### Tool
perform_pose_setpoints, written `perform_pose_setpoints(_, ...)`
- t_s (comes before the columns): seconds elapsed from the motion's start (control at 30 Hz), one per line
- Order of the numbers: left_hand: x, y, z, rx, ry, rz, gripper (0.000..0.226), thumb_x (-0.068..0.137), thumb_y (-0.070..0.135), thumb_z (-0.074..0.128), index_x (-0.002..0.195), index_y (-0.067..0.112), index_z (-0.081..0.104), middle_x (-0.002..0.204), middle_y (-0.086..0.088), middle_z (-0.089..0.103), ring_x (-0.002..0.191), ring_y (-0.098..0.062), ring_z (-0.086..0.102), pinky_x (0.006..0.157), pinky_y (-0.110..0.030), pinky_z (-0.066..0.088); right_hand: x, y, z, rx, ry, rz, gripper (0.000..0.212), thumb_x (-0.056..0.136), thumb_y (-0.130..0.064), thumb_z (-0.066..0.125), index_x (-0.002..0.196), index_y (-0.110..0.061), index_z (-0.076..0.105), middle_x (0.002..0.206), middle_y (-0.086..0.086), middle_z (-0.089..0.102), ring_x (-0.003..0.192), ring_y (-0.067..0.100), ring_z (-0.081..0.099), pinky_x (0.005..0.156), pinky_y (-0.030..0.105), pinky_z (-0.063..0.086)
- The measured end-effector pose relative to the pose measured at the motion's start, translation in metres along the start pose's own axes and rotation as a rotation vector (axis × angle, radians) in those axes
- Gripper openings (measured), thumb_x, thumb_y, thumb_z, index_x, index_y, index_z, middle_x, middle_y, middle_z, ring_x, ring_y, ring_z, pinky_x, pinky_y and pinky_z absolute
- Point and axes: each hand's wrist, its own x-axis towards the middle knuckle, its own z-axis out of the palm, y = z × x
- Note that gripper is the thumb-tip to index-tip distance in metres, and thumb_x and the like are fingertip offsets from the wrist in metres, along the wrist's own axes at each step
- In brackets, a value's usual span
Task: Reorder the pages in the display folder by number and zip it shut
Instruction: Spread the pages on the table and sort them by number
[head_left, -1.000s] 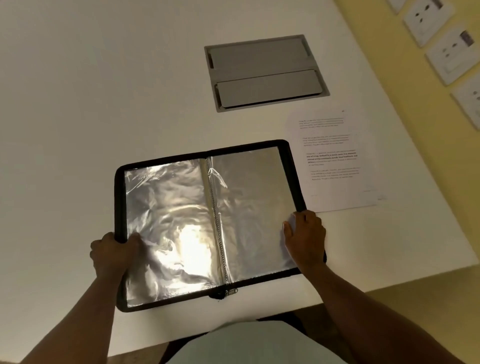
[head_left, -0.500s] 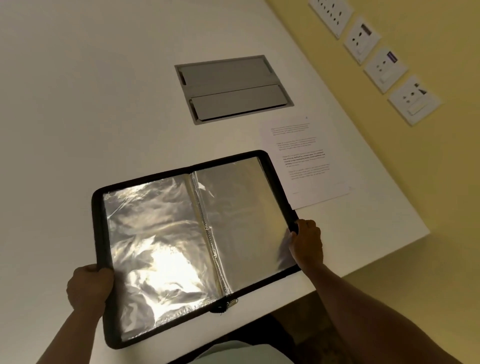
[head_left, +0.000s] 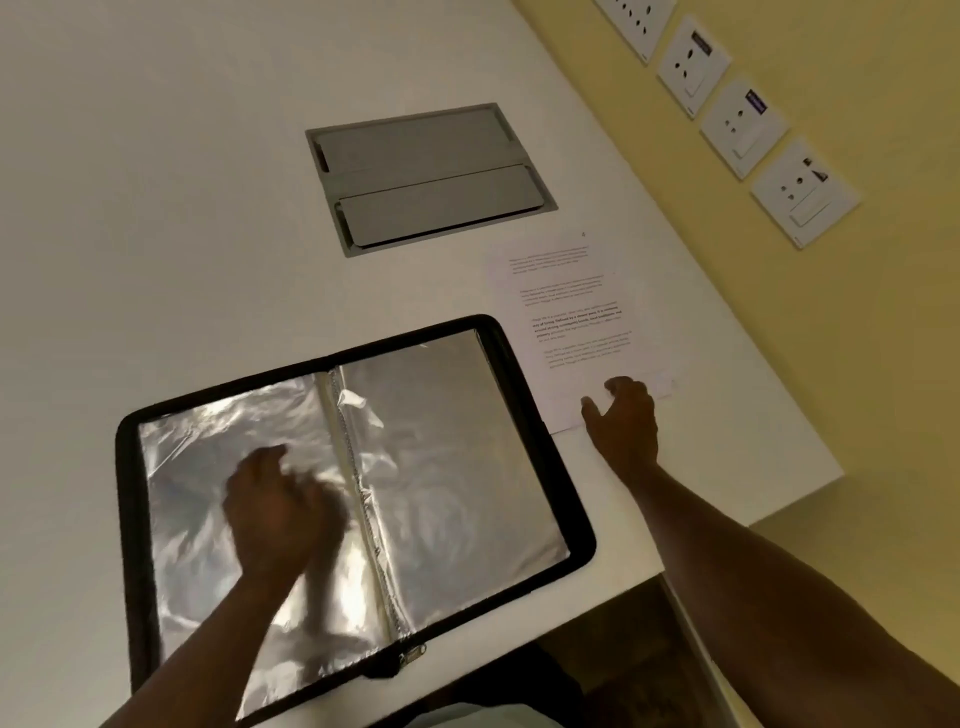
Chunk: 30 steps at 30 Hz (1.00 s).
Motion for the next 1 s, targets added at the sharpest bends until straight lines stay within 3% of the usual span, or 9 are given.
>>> perform_pose_setpoints(0.1, 0.024, 0.071, 0.022, -0.135, -0.162, 0.167, 0.046, 0.079, 0.026, 0.059, 0.120, 0.004, 0.061, 0.117, -0.020, 0.063, 0.107, -0.041, 0.059, 0.091, -0.049, 0.047, 0.046, 0.002, -0.012, 0.016, -0.039, 0.078, 0.056, 0.084, -0.031, 0.073, 0.127, -0.004, 0.050, 0.126, 0.014, 0.051, 0.119, 0.030, 0.049, 0.091, 0.038, 0.044)
perform_pose_setpoints(0.27, 0.066, 0.194, 0.056, -0.330, -0.325, 0.209, 0.054, 0.090, 0.017, 0.063, 0.140, 0.004, 0.047, 0.139, -0.013, 0.053, 0.127, -0.030, 0.051, 0.106, -0.042, 0.042, 0.123, 0.006, -0.025, 0.012, -0.114, 0.131, 0.071, 0.082, -0.036, 0.075, 0.137, -0.006, 0.043, 0.137, 0.015, 0.045, 0.128, 0.031, 0.042, 0.101, 0.040, 0.040)
perform_pose_setpoints(0.37, 0.100, 0.254, 0.070, -0.439, -0.402, 0.037, 0.061, 0.094, 0.021, 0.061, 0.148, 0.007, 0.035, 0.139, -0.006, 0.052, 0.123, -0.018, 0.051, 0.102, -0.025, 0.038, 0.155, 0.007, -0.026, 0.013, -0.162, 0.171, 0.079, 0.079, -0.040, 0.077, 0.140, -0.005, 0.039, 0.140, 0.015, 0.043, 0.131, 0.032, 0.041, 0.103, 0.041, 0.039)
perform_pose_setpoints(0.47, 0.137, 0.288, 0.087, -0.645, -0.534, -0.255, 0.070, 0.092, 0.028, 0.064, 0.149, 0.008, 0.030, 0.144, -0.007, 0.045, 0.125, -0.022, 0.050, 0.105, -0.035, 0.043, 0.175, 0.009, -0.022, 0.002, -0.196, 0.178, 0.085, 0.077, -0.044, 0.078, 0.141, -0.004, 0.037, 0.140, 0.015, 0.041, 0.132, 0.031, 0.039, 0.104, 0.040, 0.038)
perform_pose_setpoints(0.6, 0.166, 0.314, 0.101, -0.779, -0.577, -0.525, 0.027, 0.089, 0.019, 0.067, 0.107, 0.002, 0.057, 0.091, -0.007, 0.060, 0.079, -0.017, 0.056, 0.072, -0.029, 0.047, 0.195, 0.008, -0.018, -0.051, -0.231, 0.184, 0.094, 0.071, -0.051, 0.080, 0.138, -0.001, 0.038, 0.136, 0.018, 0.042, 0.129, 0.032, 0.040, 0.102, 0.039, 0.039)
perform_pose_setpoints(0.7, 0.178, 0.323, 0.114, -0.713, -0.547, -0.569, 0.025, 0.088, 0.017, 0.066, 0.106, 0.001, 0.056, 0.086, -0.007, 0.058, 0.067, -0.016, 0.050, 0.057, -0.024, 0.042, 0.206, 0.007, -0.014, -0.129, -0.238, 0.183, 0.094, 0.069, -0.054, 0.081, 0.133, 0.000, 0.039, 0.133, 0.019, 0.042, 0.124, 0.032, 0.042, 0.098, 0.040, 0.043)
perform_pose_setpoints(0.77, 0.186, 0.329, 0.124, -0.707, -0.575, -0.610, 0.030, 0.087, 0.015, 0.066, 0.112, 0.000, 0.057, 0.093, -0.010, 0.063, 0.070, -0.015, 0.052, 0.061, -0.024, 0.045, 0.212, 0.006, -0.011, -0.178, -0.246, 0.180, 0.091, 0.069, -0.053, 0.081, 0.131, 0.000, 0.040, 0.132, 0.019, 0.042, 0.122, 0.031, 0.043, 0.095, 0.039, 0.046)
perform_pose_setpoints(0.87, 0.196, 0.335, 0.134, -0.683, -0.602, -0.661, 0.041, 0.082, 0.012, 0.071, 0.119, 0.002, 0.057, 0.116, -0.018, 0.063, 0.105, -0.026, 0.062, 0.094, -0.040, 0.051, 0.218, 0.003, -0.007, -0.207, -0.261, 0.185, 0.085, 0.071, -0.052, 0.080, 0.128, -0.001, 0.043, 0.130, 0.018, 0.045, 0.119, 0.029, 0.046, 0.091, 0.037, 0.047)
perform_pose_setpoints(1.0, 0.204, 0.338, 0.150, -0.692, -0.658, -0.669, 0.050, 0.071, 0.010, 0.078, 0.117, 0.005, 0.059, 0.112, -0.015, 0.065, 0.098, -0.034, 0.064, 0.088, -0.052, 0.054, 0.226, 0.001, -0.005, -0.206, -0.275, 0.235, 0.092, 0.067, -0.051, 0.083, 0.130, 0.001, 0.041, 0.133, 0.020, 0.044, 0.122, 0.032, 0.045, 0.093, 0.040, 0.048)
